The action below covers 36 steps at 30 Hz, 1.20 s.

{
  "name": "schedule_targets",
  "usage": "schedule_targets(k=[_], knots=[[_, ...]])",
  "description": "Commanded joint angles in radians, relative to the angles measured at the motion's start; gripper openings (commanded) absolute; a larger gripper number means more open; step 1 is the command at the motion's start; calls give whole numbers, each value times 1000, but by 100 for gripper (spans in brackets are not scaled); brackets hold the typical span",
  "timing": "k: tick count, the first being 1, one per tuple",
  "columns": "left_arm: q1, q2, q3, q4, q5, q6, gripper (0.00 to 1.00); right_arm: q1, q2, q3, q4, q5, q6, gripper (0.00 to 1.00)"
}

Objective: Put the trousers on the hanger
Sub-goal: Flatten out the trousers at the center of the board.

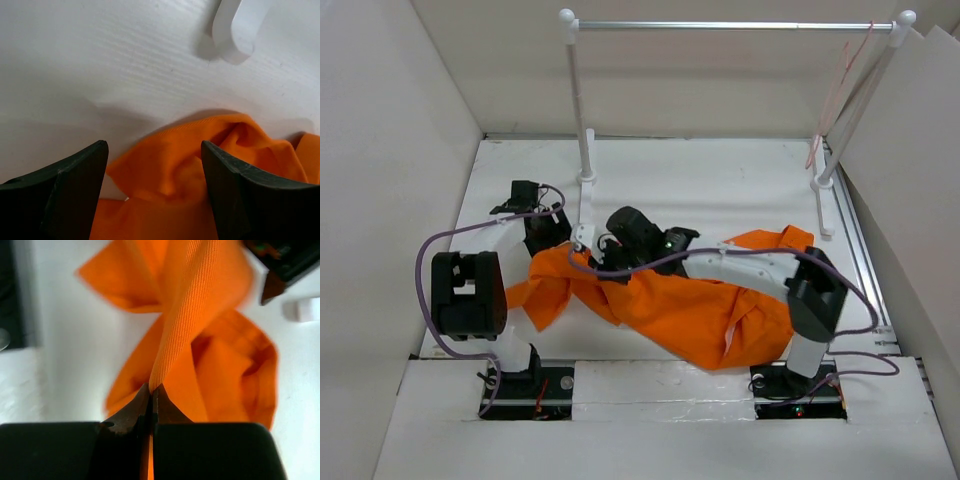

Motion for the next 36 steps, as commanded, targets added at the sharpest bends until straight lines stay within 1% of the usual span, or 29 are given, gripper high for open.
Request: schedule_targets(k=[1,3,4,5,7,8,9,10,11,12,14,16,18,19,20,21,22,23,24,25,27,29,30,31,32,33,34,35,36], knots=[[-12,-65,-42,-16,31,27,70,106,-188,-116,-67,-77,-45,0],[-24,-83,-71,-29,17,40,70,143,-267,-216,-75,-85,-23,0],[-46,-95,-85,-51,-15,47,70,185,-306,-356,-52,-62,15,0],[-46,-95,-85,-52,-15,47,70,186,-322,-357,-52,-62,34,0],[-46,-120,-122,-52,-6,44,70,186,-353,-473,5,-62,71,0],[-46,-126,-131,-52,2,29,70,186,-368,-500,17,-48,109,4],[-46,-134,-147,-47,12,27,70,186,-383,-520,26,-31,117,23],[-58,-132,-148,-46,8,24,70,186,-387,-531,17,-23,122,34],[-58,-131,-151,-44,3,20,70,186,-385,-525,1,-14,120,54],[-69,-118,-160,-39,0,17,70,186,-384,-516,-15,-8,119,60],[-78,-97,-165,-24,-12,15,70,186,-394,-494,-39,-5,114,69],[-87,-59,-177,5,-26,3,70,186,-425,-480,-55,6,114,70],[-87,-25,-187,26,-26,-6,55,186,-451,-460,-64,30,122,71],[-98,-19,-191,45,-53,-15,47,186,-463,-453,-79,38,126,71],[-98,-16,-196,53,-69,-15,35,186,-486,-442,-88,71,134,71],[-98,-5,-196,54,-85,-17,28,186,-498,-427,-98,92,139,72],[-98,-2,-191,54,-136,-12,22,186,-511,-420,-113,115,139,73],[-98,1,-184,51,-157,-12,11,186,-534,-413,-124,159,142,74],[-98,3,-158,44,-177,-11,4,186,-548,-394,-133,177,145,74],[-98,0,-136,21,-228,-8,0,172,-561,-385,-153,217,149,75],[-98,-44,-55,-10,-297,-20,0,138,-612,-371,-170,253,174,78],[-72,-103,12,-50,-352,-34,0,85,-650,-376,-191,343,209,80],[-72,-168,93,-64,-377,-40,0,62,-688,-383,-202,363,221,80],[-72,-202,137,-91,-441,-46,0,36,-709,-405,-220,409,235,80],[-72,-233,184,-101,-475,-49,0,13,-730,-414,-233,438,276,80],[-60,-288,271,-104,-503,-55,0,-38,-753,-426,-248,461,295,79],[-60,-314,315,-108,-548,-60,0,-65,-805,-439,-254,475,297,79],[-60,-333,359,-108,-579,-69,0,-92,-830,-462,-257,486,339,78],[-51,-354,431,-105,-604,-81,0,-148,-856,-474,-257,492,349,77]])
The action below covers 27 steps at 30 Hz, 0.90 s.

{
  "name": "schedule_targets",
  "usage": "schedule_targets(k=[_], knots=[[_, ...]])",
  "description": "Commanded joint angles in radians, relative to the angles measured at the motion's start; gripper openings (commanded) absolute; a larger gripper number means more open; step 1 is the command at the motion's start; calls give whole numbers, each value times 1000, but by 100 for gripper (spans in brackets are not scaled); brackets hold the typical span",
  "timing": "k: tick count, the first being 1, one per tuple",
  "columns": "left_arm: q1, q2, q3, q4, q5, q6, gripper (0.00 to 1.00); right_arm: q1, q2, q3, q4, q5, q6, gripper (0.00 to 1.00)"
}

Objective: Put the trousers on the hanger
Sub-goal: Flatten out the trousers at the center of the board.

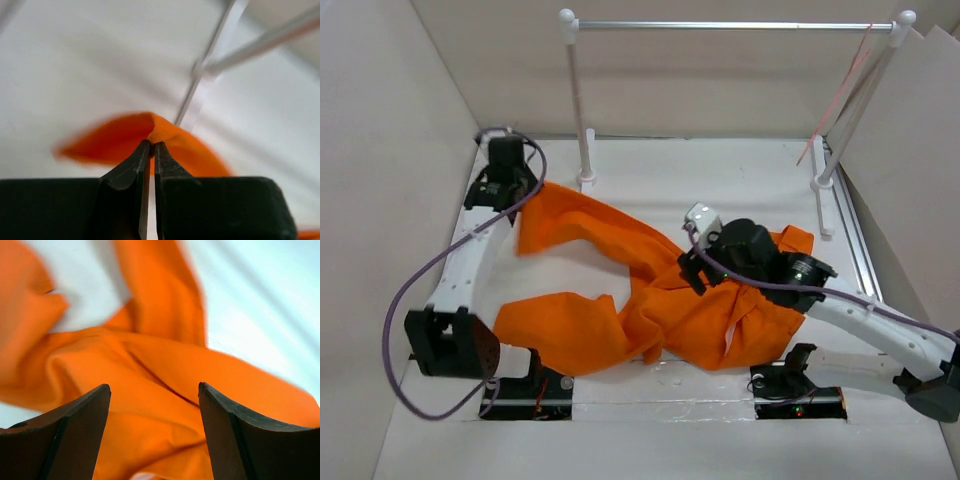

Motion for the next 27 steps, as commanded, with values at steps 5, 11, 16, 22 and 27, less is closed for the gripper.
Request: schedule_targets(k=[5,11,16,22,27], knots=[[16,-73,328,-60,-281,-53,0,-330,-187,-72,-96,137,156,46],[16,-126,248,-33,-264,-72,0,-626,-186,-144,-64,110,167,0],[16,-166,282,-31,-257,-79,0,-852,-109,-184,43,49,125,68],[16,-160,293,-1,-238,-58,0,-977,156,-175,174,72,122,80],[16,-158,149,105,-221,-93,0,-977,368,-106,212,167,159,84]])
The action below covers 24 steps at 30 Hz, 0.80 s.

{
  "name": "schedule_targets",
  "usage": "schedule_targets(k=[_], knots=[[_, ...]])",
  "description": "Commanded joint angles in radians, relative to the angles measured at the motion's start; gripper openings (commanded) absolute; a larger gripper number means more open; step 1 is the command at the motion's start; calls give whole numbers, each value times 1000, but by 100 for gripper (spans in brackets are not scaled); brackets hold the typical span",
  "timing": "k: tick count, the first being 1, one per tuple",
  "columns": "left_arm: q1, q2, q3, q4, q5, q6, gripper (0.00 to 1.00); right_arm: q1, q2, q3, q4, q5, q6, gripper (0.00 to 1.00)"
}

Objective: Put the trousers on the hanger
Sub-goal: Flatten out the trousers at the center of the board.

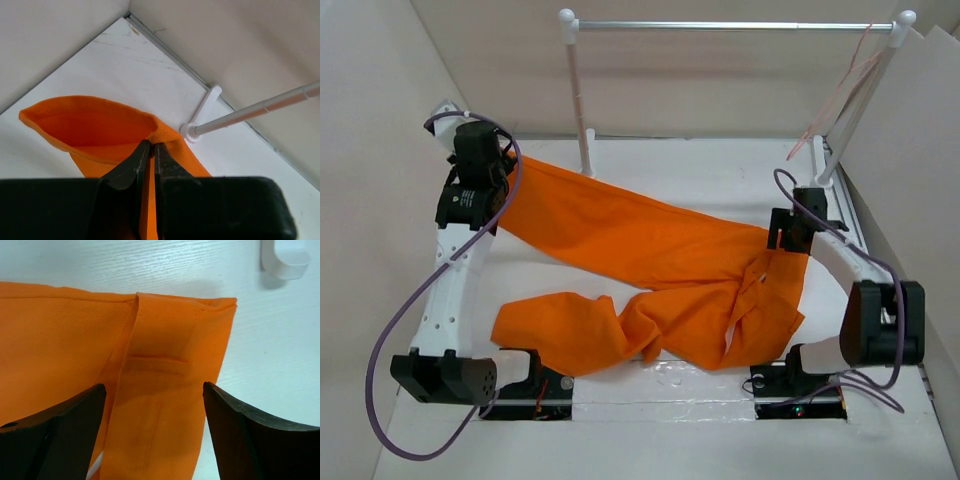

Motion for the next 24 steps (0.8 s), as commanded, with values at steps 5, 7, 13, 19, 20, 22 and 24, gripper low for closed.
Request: schedule_targets(k=[5,7,13,19,20,22,24], knots=[[15,83,-79,108,28,-75,0,23,199,139,124,85,-25,86],[40,99,-98,104,41,-77,0,23,219,142,112,109,-19,79],[181,110,-96,62,37,-66,0,79,62,119,92,160,-47,1],[298,81,-85,47,23,-52,0,122,-179,180,49,108,-70,0],[298,77,-84,45,6,-51,0,94,-222,177,54,87,-65,0],[298,80,-78,48,4,-48,0,10,-233,171,73,25,-65,0],[298,103,-69,41,9,-55,0,-113,-192,189,77,-38,-68,0]])
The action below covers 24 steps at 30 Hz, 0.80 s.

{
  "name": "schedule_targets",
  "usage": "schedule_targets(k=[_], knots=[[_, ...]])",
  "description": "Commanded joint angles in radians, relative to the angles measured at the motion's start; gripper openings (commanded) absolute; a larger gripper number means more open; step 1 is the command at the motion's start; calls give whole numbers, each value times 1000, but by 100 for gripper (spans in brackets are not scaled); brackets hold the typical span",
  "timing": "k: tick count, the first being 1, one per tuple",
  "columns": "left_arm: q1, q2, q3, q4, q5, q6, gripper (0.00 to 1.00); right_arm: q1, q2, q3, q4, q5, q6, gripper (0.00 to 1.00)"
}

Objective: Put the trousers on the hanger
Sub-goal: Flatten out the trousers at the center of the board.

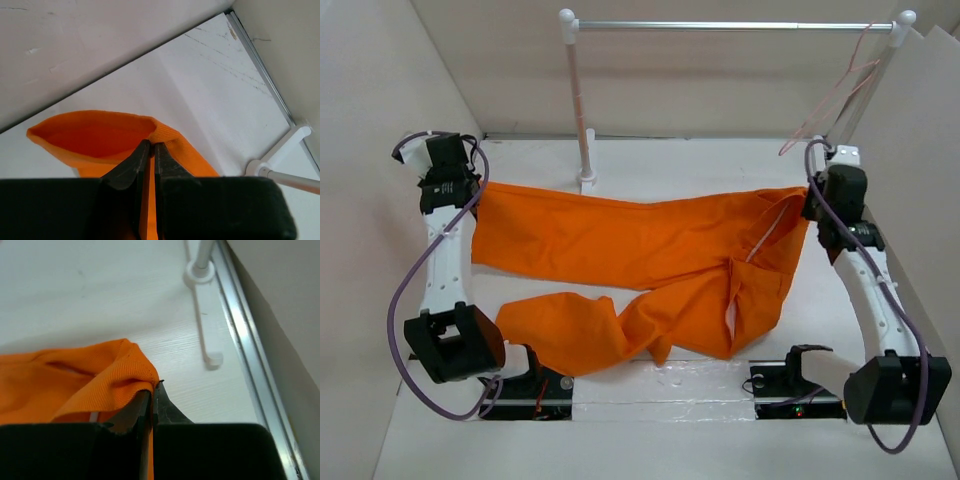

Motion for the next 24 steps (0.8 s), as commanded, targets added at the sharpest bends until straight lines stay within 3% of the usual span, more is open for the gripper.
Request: schedule_targets(k=[1,6,7,8,10,12,15,16,18,20,21,23,24], knots=[[-3,-20,57,13,-20,-1,0,-172,67,45,45,-109,-14,0],[-3,66,73,28,-31,0,0,-351,328,157,88,-159,-23,3],[-3,84,82,35,-26,-6,0,-373,383,220,80,-155,-17,15],[-3,122,88,47,-14,-5,0,-418,435,251,65,-151,7,41],[-3,182,115,62,1,-8,0,-456,540,336,-7,-221,-1,67],[-3,222,143,52,7,-8,0,-433,497,323,9,-273,-21,72],[-3,298,198,41,16,8,0,-321,372,213,45,-329,-23,72],[-3,313,212,42,30,23,23,-278,294,187,36,-332,-25,68],[-3,362,269,-14,34,17,33,-177,220,92,-4,-304,-61,57],[-23,344,277,-24,47,-1,47,-27,121,15,-18,-252,-51,10],[-46,319,264,5,26,5,48,18,92,-46,-50,-235,-54,4],[-145,223,188,51,6,51,57,101,-1,-83,-93,-130,-66,16],[-191,192,160,111,44,72,61,115,-30,-108,-131,-122,-69,29]])
